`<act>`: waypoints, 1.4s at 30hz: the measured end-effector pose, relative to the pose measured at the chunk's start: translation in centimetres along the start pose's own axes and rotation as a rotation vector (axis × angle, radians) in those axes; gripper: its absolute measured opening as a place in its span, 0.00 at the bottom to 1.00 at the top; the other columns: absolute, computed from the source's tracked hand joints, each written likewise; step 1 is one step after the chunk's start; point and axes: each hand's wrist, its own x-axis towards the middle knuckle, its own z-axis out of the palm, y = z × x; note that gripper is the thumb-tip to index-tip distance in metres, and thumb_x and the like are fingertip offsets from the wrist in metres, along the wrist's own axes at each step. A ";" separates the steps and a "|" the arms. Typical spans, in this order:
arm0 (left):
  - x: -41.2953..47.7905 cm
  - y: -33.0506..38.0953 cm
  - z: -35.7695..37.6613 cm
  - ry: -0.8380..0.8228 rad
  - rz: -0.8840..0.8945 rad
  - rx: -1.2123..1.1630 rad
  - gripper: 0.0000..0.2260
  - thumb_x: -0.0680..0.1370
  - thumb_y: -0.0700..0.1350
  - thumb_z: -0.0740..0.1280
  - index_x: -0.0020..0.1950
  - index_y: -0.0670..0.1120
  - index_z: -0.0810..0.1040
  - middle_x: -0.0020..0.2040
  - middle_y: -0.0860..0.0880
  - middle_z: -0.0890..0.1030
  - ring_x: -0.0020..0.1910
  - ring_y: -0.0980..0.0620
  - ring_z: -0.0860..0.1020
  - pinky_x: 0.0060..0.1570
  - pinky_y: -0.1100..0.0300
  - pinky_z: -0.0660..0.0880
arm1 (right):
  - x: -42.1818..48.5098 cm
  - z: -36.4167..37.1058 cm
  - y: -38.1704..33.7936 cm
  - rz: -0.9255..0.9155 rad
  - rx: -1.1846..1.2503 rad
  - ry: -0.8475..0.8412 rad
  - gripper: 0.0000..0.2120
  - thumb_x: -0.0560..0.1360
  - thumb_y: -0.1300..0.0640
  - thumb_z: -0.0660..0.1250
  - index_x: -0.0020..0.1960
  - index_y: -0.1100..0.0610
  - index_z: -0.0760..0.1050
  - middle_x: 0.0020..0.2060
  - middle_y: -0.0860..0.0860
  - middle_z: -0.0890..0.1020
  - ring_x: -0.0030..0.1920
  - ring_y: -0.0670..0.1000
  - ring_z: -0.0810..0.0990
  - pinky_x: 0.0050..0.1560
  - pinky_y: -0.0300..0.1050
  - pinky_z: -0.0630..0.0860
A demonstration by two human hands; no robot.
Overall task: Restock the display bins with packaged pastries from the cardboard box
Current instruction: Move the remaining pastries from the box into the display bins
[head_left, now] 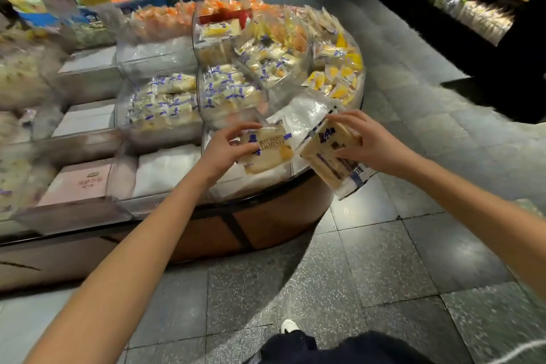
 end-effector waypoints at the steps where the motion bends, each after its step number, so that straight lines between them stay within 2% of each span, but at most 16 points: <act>1: -0.3 -0.7 -1.5 0.018 -0.010 -0.005 0.15 0.75 0.36 0.72 0.52 0.56 0.80 0.56 0.53 0.80 0.43 0.65 0.80 0.42 0.69 0.76 | 1.3 1.1 -0.9 -0.010 -0.012 -0.024 0.31 0.74 0.60 0.72 0.73 0.44 0.66 0.65 0.44 0.66 0.64 0.49 0.72 0.59 0.47 0.78; 3: -0.8 -2.2 -4.4 0.051 -0.022 0.008 0.15 0.75 0.36 0.72 0.53 0.56 0.80 0.56 0.55 0.80 0.42 0.66 0.79 0.42 0.71 0.74 | 3.9 3.1 -2.4 -0.027 -0.017 -0.078 0.32 0.74 0.60 0.72 0.74 0.46 0.65 0.67 0.45 0.66 0.65 0.48 0.70 0.62 0.49 0.76; 6: -1.2 -4.7 -8.3 0.103 -0.048 0.042 0.15 0.76 0.38 0.72 0.53 0.58 0.80 0.56 0.57 0.80 0.48 0.63 0.78 0.47 0.71 0.74 | 8.0 5.8 -4.1 -0.067 -0.037 -0.139 0.32 0.74 0.59 0.73 0.73 0.44 0.65 0.66 0.43 0.66 0.65 0.48 0.70 0.62 0.47 0.76; 10: -1.5 -8.3 -13.0 0.187 -0.122 0.018 0.15 0.76 0.36 0.71 0.54 0.56 0.80 0.55 0.52 0.81 0.48 0.54 0.82 0.47 0.65 0.78 | 13.5 9.5 -5.8 -0.115 -0.051 -0.199 0.32 0.74 0.60 0.72 0.74 0.45 0.65 0.65 0.43 0.66 0.62 0.48 0.72 0.50 0.30 0.76; 11: -1.6 -9.1 -14.1 0.217 -0.142 -0.002 0.15 0.76 0.35 0.71 0.54 0.55 0.80 0.54 0.52 0.81 0.47 0.54 0.82 0.46 0.64 0.79 | 14.8 10.5 -6.2 -0.121 -0.042 -0.215 0.32 0.74 0.61 0.72 0.74 0.46 0.65 0.66 0.44 0.66 0.62 0.48 0.72 0.49 0.30 0.76; 14: -1.2 -11.4 -17.2 0.303 -0.184 -0.049 0.15 0.76 0.34 0.70 0.57 0.51 0.80 0.54 0.49 0.82 0.49 0.54 0.81 0.46 0.63 0.80 | 18.6 13.5 -6.7 -0.170 -0.057 -0.253 0.33 0.73 0.61 0.73 0.73 0.47 0.66 0.68 0.49 0.67 0.65 0.50 0.71 0.60 0.45 0.78; 15: -0.9 -12.1 -18.2 0.324 -0.205 -0.065 0.15 0.76 0.33 0.70 0.58 0.49 0.79 0.54 0.48 0.81 0.49 0.54 0.81 0.45 0.64 0.80 | 20.0 14.4 -6.7 -0.184 -0.055 -0.267 0.33 0.72 0.61 0.74 0.73 0.48 0.67 0.68 0.48 0.67 0.66 0.50 0.70 0.62 0.48 0.77; 17: 0.4 -13.3 -20.4 0.350 -0.235 -0.094 0.15 0.76 0.33 0.70 0.60 0.46 0.79 0.53 0.48 0.81 0.47 0.57 0.81 0.42 0.66 0.79 | 22.9 16.1 -6.9 -0.195 -0.045 -0.286 0.33 0.72 0.62 0.74 0.73 0.48 0.67 0.65 0.44 0.67 0.65 0.47 0.68 0.62 0.47 0.76; 20: 4.0 -14.9 -23.9 0.349 -0.244 -0.106 0.16 0.75 0.32 0.70 0.61 0.46 0.79 0.52 0.49 0.82 0.47 0.59 0.81 0.45 0.66 0.79 | 27.7 18.0 -7.0 -0.181 -0.029 -0.310 0.33 0.72 0.62 0.74 0.72 0.44 0.66 0.63 0.42 0.67 0.63 0.48 0.71 0.57 0.46 0.79; 25: 12.2 -17.6 -29.9 0.340 -0.251 -0.086 0.18 0.75 0.33 0.70 0.61 0.48 0.79 0.56 0.50 0.80 0.50 0.55 0.80 0.46 0.65 0.80 | 36.0 19.8 -6.2 -0.121 0.084 -0.351 0.31 0.73 0.63 0.73 0.68 0.39 0.67 0.66 0.45 0.68 0.64 0.52 0.73 0.53 0.51 0.82; 27: 15.2 -18.4 -31.8 0.347 -0.252 -0.057 0.18 0.75 0.34 0.71 0.62 0.50 0.78 0.55 0.50 0.80 0.47 0.60 0.81 0.42 0.67 0.79 | 38.9 20.0 -6.1 -0.110 0.093 -0.344 0.31 0.72 0.63 0.73 0.68 0.39 0.67 0.66 0.46 0.69 0.64 0.52 0.73 0.54 0.51 0.81; 30: 19.6 -19.8 -33.7 0.374 -0.249 -0.049 0.19 0.74 0.32 0.71 0.62 0.47 0.77 0.50 0.49 0.80 0.39 0.64 0.80 0.37 0.72 0.75 | 42.4 20.2 -5.5 -0.125 0.120 -0.305 0.32 0.70 0.62 0.75 0.69 0.43 0.69 0.65 0.49 0.71 0.65 0.51 0.73 0.64 0.50 0.75; 34: 24.0 -22.2 -35.5 0.336 -0.239 0.006 0.18 0.74 0.34 0.72 0.60 0.50 0.77 0.53 0.47 0.79 0.45 0.54 0.76 0.40 0.73 0.74 | 45.4 20.3 -4.8 -0.069 0.122 -0.285 0.33 0.70 0.63 0.76 0.71 0.48 0.70 0.66 0.48 0.72 0.66 0.47 0.71 0.67 0.49 0.71; 37: 27.1 -23.5 -36.7 0.310 -0.237 0.033 0.17 0.74 0.34 0.72 0.59 0.50 0.77 0.52 0.51 0.78 0.43 0.55 0.75 0.39 0.72 0.74 | 46.4 20.3 -4.6 -0.017 0.110 -0.263 0.33 0.71 0.62 0.76 0.72 0.46 0.69 0.66 0.46 0.72 0.64 0.47 0.72 0.61 0.40 0.73; 40: 30.0 -25.3 -37.2 0.241 -0.235 0.085 0.17 0.74 0.37 0.73 0.60 0.52 0.78 0.48 0.51 0.77 0.43 0.51 0.73 0.40 0.67 0.75 | 46.5 20.6 -4.0 0.041 0.165 -0.251 0.34 0.71 0.62 0.75 0.72 0.45 0.68 0.65 0.43 0.72 0.61 0.43 0.74 0.57 0.36 0.75; 42: 31.9 -26.0 -37.0 0.179 -0.253 0.122 0.17 0.74 0.38 0.73 0.61 0.51 0.78 0.48 0.52 0.77 0.41 0.55 0.73 0.41 0.67 0.74 | 46.4 20.9 -3.6 0.070 0.170 -0.225 0.34 0.71 0.63 0.75 0.72 0.44 0.69 0.65 0.43 0.72 0.61 0.42 0.72 0.58 0.33 0.73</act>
